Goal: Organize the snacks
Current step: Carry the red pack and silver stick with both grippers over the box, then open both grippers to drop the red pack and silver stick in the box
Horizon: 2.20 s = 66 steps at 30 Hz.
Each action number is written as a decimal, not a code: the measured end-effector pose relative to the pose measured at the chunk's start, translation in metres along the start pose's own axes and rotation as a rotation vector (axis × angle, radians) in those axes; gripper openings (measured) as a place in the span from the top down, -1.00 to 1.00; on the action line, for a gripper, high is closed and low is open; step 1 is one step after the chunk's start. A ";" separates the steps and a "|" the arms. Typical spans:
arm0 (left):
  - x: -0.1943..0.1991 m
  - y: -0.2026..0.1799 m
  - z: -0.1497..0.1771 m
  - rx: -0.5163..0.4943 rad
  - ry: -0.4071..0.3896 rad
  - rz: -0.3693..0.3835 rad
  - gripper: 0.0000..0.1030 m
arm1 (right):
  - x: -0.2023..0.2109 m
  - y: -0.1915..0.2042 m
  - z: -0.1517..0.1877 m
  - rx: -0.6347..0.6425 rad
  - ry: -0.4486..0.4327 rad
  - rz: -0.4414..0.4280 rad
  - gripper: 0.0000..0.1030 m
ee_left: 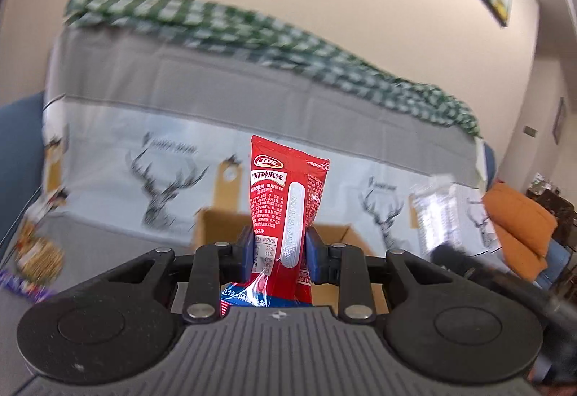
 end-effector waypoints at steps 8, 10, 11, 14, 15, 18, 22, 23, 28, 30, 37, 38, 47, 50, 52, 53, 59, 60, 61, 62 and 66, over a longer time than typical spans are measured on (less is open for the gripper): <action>-0.024 -0.029 0.010 -0.085 -0.012 0.076 0.38 | -0.004 0.008 -0.002 0.013 0.014 0.006 0.90; -0.027 -0.032 0.019 -0.130 -0.012 0.074 0.38 | -0.005 0.011 -0.002 0.035 0.016 0.009 0.90; -0.028 -0.032 0.021 -0.152 -0.016 0.066 0.38 | -0.005 0.013 -0.002 0.045 0.017 0.012 0.90; -0.031 -0.031 0.021 -0.134 -0.012 0.090 0.39 | -0.009 0.013 -0.001 0.054 0.029 0.027 0.90; -0.032 -0.030 0.021 -0.128 -0.013 0.094 0.39 | -0.009 0.013 -0.001 0.053 0.028 0.032 0.90; -0.034 -0.025 0.018 -0.109 -0.014 0.093 0.38 | -0.012 0.014 -0.002 0.053 0.026 0.052 0.90; -0.034 -0.017 0.014 -0.061 -0.011 0.098 0.39 | -0.013 0.015 -0.001 0.066 0.021 0.073 0.90; -0.034 -0.017 0.012 -0.057 -0.012 0.098 0.38 | -0.014 0.016 -0.001 0.069 0.020 0.076 0.90; -0.033 -0.021 0.012 -0.061 -0.009 0.107 0.39 | -0.015 0.017 0.001 0.077 0.024 0.086 0.90; -0.033 -0.022 0.012 -0.064 -0.009 0.108 0.38 | -0.015 0.019 0.001 0.084 0.025 0.087 0.90; -0.035 -0.023 0.014 -0.061 -0.002 0.107 0.38 | -0.014 0.019 0.001 0.090 0.023 0.090 0.90; -0.036 -0.023 0.014 -0.063 -0.002 0.107 0.38 | -0.014 0.019 0.001 0.091 0.024 0.091 0.90; -0.039 -0.023 0.014 -0.062 0.002 0.107 0.38 | -0.011 0.019 0.000 0.091 0.019 0.094 0.90; -0.041 -0.024 0.013 -0.058 0.003 0.117 0.31 | -0.011 0.019 0.001 0.091 0.026 0.090 0.89; -0.043 -0.025 0.014 -0.054 0.016 0.124 -0.06 | -0.014 0.021 0.003 0.094 0.045 0.090 0.79; -0.044 -0.022 0.014 -0.044 0.018 0.106 -0.31 | -0.015 0.022 0.004 0.097 0.050 0.100 0.49; -0.041 -0.003 0.012 -0.002 -0.031 0.054 -0.37 | -0.012 0.018 0.001 0.054 0.030 0.129 0.13; -0.038 -0.003 0.012 -0.005 -0.039 0.053 -0.36 | -0.012 0.019 0.001 0.055 0.031 0.127 0.13; -0.036 -0.002 0.013 -0.013 -0.045 0.050 -0.33 | -0.013 0.020 0.001 0.059 0.032 0.127 0.11; -0.034 0.000 0.014 -0.022 -0.049 0.041 -0.28 | -0.012 0.022 0.001 0.063 0.029 0.127 0.10; -0.023 0.008 0.022 -0.042 -0.031 0.026 -0.03 | -0.009 0.031 0.001 0.069 0.019 0.122 -0.09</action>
Point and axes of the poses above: each gripper's, at about its wrist camera, not at the fingertips, and x roughly against the way its jaws point, y to its left, z to its underside, the point moved 10 cm from there along -x, roughly the way its jaws point, and after that the axes turned 5 degrees about y, right-handed, at the moved point
